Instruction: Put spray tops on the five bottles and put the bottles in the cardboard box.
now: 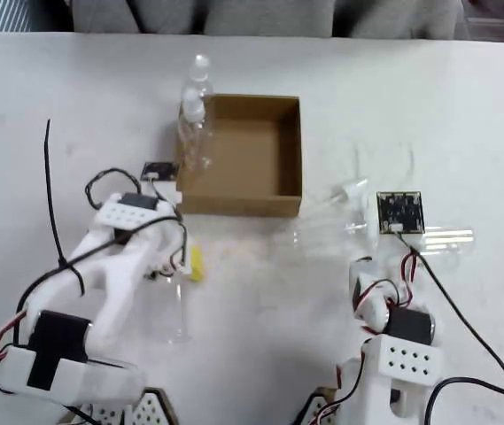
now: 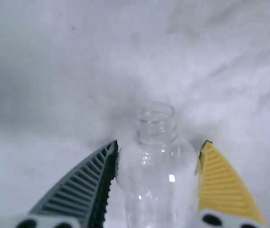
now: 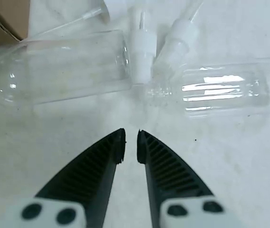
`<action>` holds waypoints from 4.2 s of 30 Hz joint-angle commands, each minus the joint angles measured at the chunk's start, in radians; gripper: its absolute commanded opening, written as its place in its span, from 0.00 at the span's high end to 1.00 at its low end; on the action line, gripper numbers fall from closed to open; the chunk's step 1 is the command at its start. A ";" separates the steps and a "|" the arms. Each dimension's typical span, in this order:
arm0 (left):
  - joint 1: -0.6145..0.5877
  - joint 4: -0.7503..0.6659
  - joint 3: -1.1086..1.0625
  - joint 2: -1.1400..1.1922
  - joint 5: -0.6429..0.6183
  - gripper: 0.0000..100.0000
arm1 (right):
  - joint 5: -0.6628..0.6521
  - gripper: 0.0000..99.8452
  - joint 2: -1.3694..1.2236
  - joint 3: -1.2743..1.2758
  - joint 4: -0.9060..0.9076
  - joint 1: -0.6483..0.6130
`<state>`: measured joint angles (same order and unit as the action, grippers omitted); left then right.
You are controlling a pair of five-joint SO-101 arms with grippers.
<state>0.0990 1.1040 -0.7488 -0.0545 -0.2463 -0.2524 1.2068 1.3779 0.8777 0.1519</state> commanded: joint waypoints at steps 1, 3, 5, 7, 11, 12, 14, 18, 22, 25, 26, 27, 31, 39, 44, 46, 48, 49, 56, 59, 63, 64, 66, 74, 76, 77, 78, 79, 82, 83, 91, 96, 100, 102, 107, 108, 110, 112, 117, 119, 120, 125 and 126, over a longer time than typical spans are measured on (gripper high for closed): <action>0.018 -0.011 -0.005 -0.073 -0.012 0.72 | -0.009 0.97 0.005 -0.009 -0.025 -0.010; 0.019 -0.021 -0.044 -0.124 -0.012 0.67 | -0.009 0.97 0.005 -0.009 -0.025 -0.010; 0.019 -0.055 -0.104 -0.205 -0.021 0.61 | -0.009 0.97 0.005 -0.009 -0.025 -0.010; 0.019 -0.094 -0.164 -0.289 -0.023 0.59 | -0.009 0.97 0.005 -0.009 -0.025 -0.010; 0.019 -0.123 -0.204 -0.367 -0.015 0.65 | -0.009 0.97 0.005 -0.009 -0.025 -0.010; 0.019 -0.124 -0.199 -0.358 -0.014 0.67 | -0.009 0.97 0.005 -0.009 -0.025 -0.010; 0.022 -0.129 -0.193 -0.329 -0.014 0.71 | -0.009 0.97 0.005 -0.008 -0.025 -0.010; 0.067 -0.130 -0.167 -0.246 -0.020 0.72 | -0.009 0.97 0.008 -0.003 -0.025 -0.010; 0.091 -0.196 -0.172 -0.188 -0.023 0.72 | -0.009 0.97 0.007 -0.003 -0.025 -0.010; 0.093 -0.213 -0.173 -0.177 -0.055 0.73 | -0.009 0.97 0.007 -0.003 -0.025 -0.010; 0.093 -0.213 -0.173 -0.177 -0.060 0.73 | -0.009 0.97 0.007 -0.003 -0.025 -0.010; 0.093 -0.213 -0.173 -0.177 -0.061 0.73 | -0.009 0.97 0.007 -0.003 -0.025 -0.010; 0.093 -0.213 -0.175 -0.177 -0.063 0.73 | -0.009 0.97 0.007 -0.003 -0.025 -0.010; 0.093 -0.215 -0.167 -0.177 -0.057 0.77 | -0.009 0.97 0.007 -0.003 -0.025 -0.010; 0.101 -0.262 -0.167 -0.179 -0.009 0.99 | -0.009 0.97 0.007 -0.003 -0.025 -0.010; 0.099 -0.261 -0.167 -0.179 0.038 0.95 | -0.009 0.97 0.007 -0.002 -0.025 -0.010; 0.093 -0.262 -0.164 -0.180 0.048 0.95 | -0.009 0.97 0.012 0.000 -0.025 -0.010; 0.093 -0.258 -0.155 -0.180 0.049 0.96 | -0.009 0.97 0.012 0.000 -0.025 -0.010; 0.004 -0.261 -0.095 -0.182 0.052 0.98 | -0.009 0.97 0.012 0.002 -0.025 -0.010; -0.110 -0.262 -0.052 -0.182 0.052 0.97 | -0.011 0.97 0.012 0.002 -0.025 -0.010; -0.251 -0.299 -0.034 -0.177 0.052 0.97 | -0.026 0.97 0.013 0.002 -0.019 -0.030; -0.274 -0.328 -0.041 -0.177 0.052 0.97 | -0.044 0.97 0.005 0.003 -0.019 -0.045; -0.314 -0.387 -0.058 -0.177 0.051 0.97 | -0.066 0.97 0.015 0.020 -0.019 -0.070; -0.348 -0.451 -0.078 -0.173 0.049 0.98 | -0.074 0.97 0.005 -0.032 -0.015 -0.151; -0.348 -0.453 -0.078 -0.173 0.049 0.98 | -0.072 0.97 0.004 -0.101 0.028 -0.110; -0.348 -0.453 -0.078 -0.173 0.049 0.98 | -0.072 0.97 0.004 -0.141 0.048 -0.091; -0.348 -0.453 -0.078 -0.173 0.049 0.98 | -0.072 0.97 0.004 -0.183 0.067 -0.079; -0.348 -0.453 -0.078 -0.173 0.049 0.98 | -0.072 0.97 0.004 -0.224 0.084 -0.068; -0.344 -0.453 -0.078 -0.173 0.049 0.98 | -0.072 0.97 -0.001 -0.331 0.139 -0.061; -0.344 -0.453 -0.077 -0.173 0.049 0.98 | -0.072 0.97 -0.012 -0.364 0.160 -0.064; -0.346 -0.454 -0.074 -0.171 0.049 0.98 | -0.063 0.97 -0.348 -0.565 0.180 -0.064; -0.343 -0.454 -0.074 -0.171 0.051 0.98 | 0.023 0.97 -0.588 -0.721 0.183 -0.062; -0.343 -0.454 -0.072 -0.171 0.051 0.98 | 0.172 0.97 -0.754 -0.850 0.185 -0.068; -0.343 -0.454 -0.072 -0.171 0.051 0.98 | 0.216 0.97 -0.826 -0.918 0.186 -0.081; -0.343 -0.476 -0.077 -0.170 0.051 0.98 | 0.302 0.97 -0.986 -1.034 0.182 -0.101; -0.343 -0.485 -0.078 -0.170 0.051 0.98 | 0.318 0.97 -1.018 -1.057 0.182 -0.105; -0.343 -0.489 -0.078 -0.170 0.051 0.98 | 0.367 0.97 -1.082 -1.106 0.182 -0.127; -0.343 -0.491 -0.078 -0.170 0.051 0.98 | 0.427 0.96 -1.153 -1.158 0.180 -0.145; -0.343 -0.491 -0.078 -0.170 0.051 0.98 | 0.549 0.96 -1.334 -1.313 0.185 -0.171; -0.343 -0.491 -0.078 -0.170 0.051 0.98 | 0.562 0.96 -1.394 -1.367 0.188 -0.168; -0.343 -0.491 -0.078 -0.170 0.051 0.98 | 0.557 0.96 -1.419 -1.392 0.197 -0.166; -0.343 -0.494 -0.078 -0.170 0.051 0.98 | 0.562 0.86 -1.523 -1.516 0.309 -0.170; -0.341 -0.494 -0.078 -0.170 0.051 0.98 | 0.566 0.86 -1.538 -1.536 0.331 -0.168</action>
<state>-0.2355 0.6329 -0.8332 -0.2217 -0.1987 0.3000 -0.3214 -0.0660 1.1431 -0.0092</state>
